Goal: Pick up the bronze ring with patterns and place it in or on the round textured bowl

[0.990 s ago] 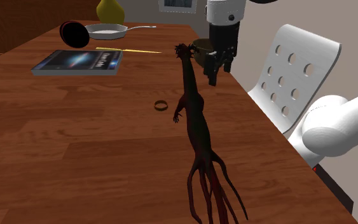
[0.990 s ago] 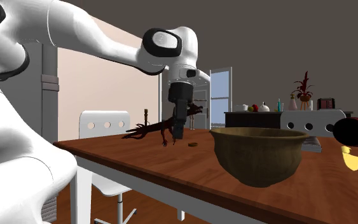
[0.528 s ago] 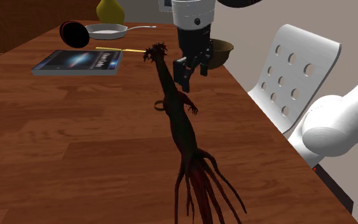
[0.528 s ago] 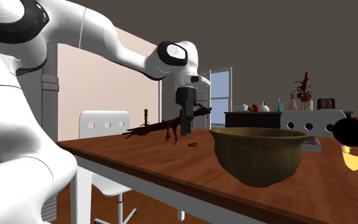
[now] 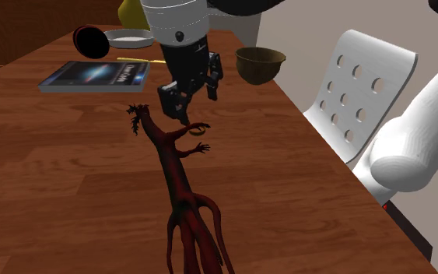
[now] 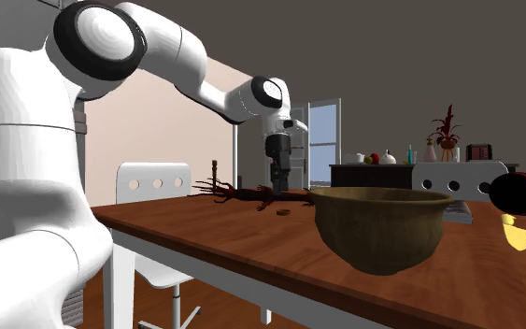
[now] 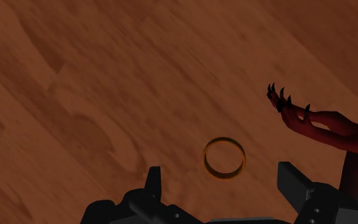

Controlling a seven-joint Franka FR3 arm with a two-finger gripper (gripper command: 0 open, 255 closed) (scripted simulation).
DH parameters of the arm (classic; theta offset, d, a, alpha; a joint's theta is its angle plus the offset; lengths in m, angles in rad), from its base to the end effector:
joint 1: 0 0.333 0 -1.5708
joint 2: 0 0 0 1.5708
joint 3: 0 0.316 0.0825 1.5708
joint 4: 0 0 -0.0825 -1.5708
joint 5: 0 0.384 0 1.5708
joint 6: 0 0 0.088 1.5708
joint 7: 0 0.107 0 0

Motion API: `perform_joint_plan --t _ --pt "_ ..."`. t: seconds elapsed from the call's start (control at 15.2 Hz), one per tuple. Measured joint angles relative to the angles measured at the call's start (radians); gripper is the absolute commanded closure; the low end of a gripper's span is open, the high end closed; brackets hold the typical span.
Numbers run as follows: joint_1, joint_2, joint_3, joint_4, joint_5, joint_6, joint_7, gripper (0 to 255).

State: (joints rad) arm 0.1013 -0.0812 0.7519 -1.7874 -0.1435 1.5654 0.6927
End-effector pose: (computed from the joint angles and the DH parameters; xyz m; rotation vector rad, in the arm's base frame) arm 0.3484 0.3933 0.5565 2.8758 0.2382 0.0318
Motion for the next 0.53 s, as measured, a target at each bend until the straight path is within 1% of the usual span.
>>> perform_joint_plan --t 0.07,0.2,0.53 --pt "0.004 0.021 0.009 0.014 -0.016 0.000 0.017 0" --pt "0.006 0.032 0.013 0.002 -0.026 0.019 0.029 0" --pt "0.002 0.021 0.007 -0.069 -0.022 0.083 0.027 0"
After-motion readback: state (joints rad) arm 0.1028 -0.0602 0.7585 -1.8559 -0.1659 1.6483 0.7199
